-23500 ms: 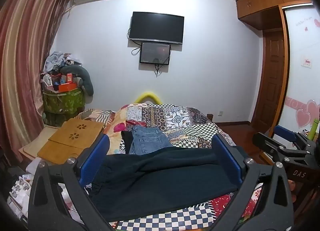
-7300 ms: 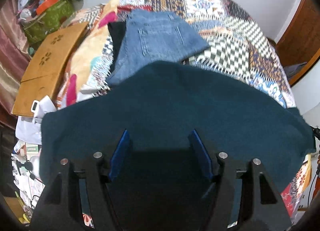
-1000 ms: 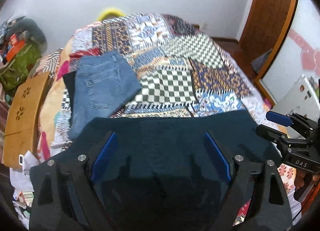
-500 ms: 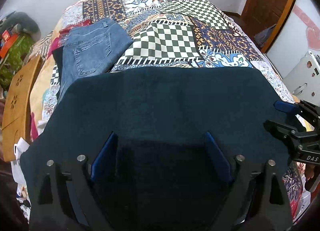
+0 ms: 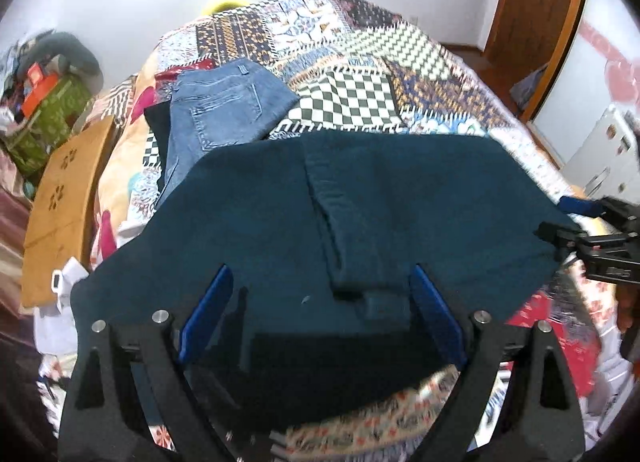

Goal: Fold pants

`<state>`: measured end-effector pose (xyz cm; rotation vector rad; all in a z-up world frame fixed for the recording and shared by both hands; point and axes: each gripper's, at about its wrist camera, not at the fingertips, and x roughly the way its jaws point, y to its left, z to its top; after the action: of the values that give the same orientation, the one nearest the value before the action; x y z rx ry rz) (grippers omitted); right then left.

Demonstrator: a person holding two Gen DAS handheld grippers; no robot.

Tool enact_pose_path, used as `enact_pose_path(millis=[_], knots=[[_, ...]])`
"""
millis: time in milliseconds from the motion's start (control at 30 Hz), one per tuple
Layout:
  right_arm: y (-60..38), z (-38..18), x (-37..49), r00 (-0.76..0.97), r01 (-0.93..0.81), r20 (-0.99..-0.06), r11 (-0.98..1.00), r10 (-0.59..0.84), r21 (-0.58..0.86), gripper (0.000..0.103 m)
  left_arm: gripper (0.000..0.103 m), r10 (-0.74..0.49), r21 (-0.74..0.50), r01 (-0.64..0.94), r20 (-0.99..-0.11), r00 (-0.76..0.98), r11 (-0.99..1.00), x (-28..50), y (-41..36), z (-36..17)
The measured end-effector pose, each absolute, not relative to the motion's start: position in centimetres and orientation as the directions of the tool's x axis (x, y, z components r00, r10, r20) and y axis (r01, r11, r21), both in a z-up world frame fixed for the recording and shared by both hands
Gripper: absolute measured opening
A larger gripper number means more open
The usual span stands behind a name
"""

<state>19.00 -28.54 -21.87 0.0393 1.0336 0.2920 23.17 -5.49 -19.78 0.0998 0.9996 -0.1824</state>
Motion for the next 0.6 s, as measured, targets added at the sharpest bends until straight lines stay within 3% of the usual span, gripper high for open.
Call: enact_pose_path(millis=[300,433,600], knots=[[-26.0,-18.3,19.1,0.524,-0.268,-0.816,0.957,0.243,0.114,0.073,0.097,0.006,-0.002,-0.011,-0.745,0.667,1.0,20.3,3.1,-14.9],[-23.7,-16.5,19.6,0.561,-0.297,-0.78,0.947,0.277,0.122,0.08,0.097,0.022,-0.078,-0.127,-0.765,0.644,0.989,19.1,8.7,-15.7],[-19.2,-16.2,20.6,0.56,-0.343,-0.757,0.926,0.337,0.159,0.081,0.097,-0.029,-0.206,-0.248,-0.821,0.57,0.947,16.9,15.5,-18.8]])
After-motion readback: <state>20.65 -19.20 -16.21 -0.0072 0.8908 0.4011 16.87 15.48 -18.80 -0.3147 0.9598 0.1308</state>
